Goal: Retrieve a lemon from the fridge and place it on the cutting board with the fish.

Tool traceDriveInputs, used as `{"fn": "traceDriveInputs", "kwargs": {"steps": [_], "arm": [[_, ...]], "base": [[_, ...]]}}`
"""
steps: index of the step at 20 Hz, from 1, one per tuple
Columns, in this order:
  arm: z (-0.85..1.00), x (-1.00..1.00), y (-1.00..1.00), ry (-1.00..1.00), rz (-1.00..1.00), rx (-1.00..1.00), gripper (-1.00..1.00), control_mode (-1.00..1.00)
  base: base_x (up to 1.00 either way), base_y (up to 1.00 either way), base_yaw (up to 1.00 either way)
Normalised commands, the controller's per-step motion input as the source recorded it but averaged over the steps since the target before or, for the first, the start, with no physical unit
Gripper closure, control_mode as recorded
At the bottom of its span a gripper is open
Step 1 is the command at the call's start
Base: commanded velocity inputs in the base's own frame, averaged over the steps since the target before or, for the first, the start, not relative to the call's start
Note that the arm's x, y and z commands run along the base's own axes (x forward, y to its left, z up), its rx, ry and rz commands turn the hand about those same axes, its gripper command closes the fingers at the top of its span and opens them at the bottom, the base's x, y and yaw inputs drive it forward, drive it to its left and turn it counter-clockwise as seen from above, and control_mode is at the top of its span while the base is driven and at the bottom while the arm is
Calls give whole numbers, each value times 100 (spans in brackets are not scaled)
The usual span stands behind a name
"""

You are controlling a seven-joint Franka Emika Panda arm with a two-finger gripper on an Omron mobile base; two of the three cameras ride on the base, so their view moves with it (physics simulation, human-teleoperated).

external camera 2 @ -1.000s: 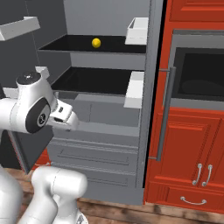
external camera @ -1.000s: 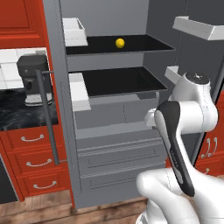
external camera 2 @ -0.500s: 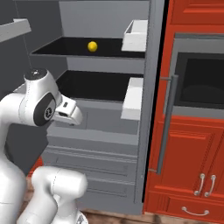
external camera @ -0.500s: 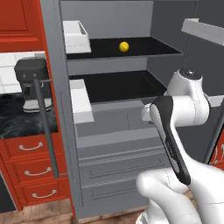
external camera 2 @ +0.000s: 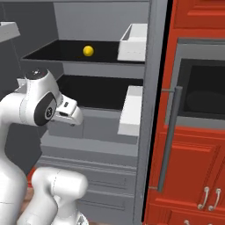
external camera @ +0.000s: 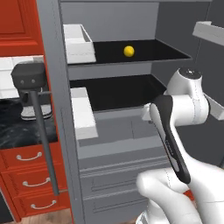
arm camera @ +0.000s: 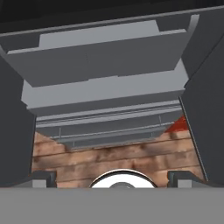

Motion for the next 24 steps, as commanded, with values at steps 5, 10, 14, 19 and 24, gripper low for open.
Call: {"fn": "traceDriveInputs", "kwargs": {"steps": [5,10,14,19,24], "arm": [[0,0,0,0,0,0,-100,100],[0,0,0,0,0,0,-100,100],[0,0,0,0,0,0,-100,100],[0,0,0,0,0,0,-100,100],[0,0,0,0,0,0,-100,-100]], "base": [[47,0,0],[53,0,0],[49,0,0],[37,0,0],[11,0,0]]}}
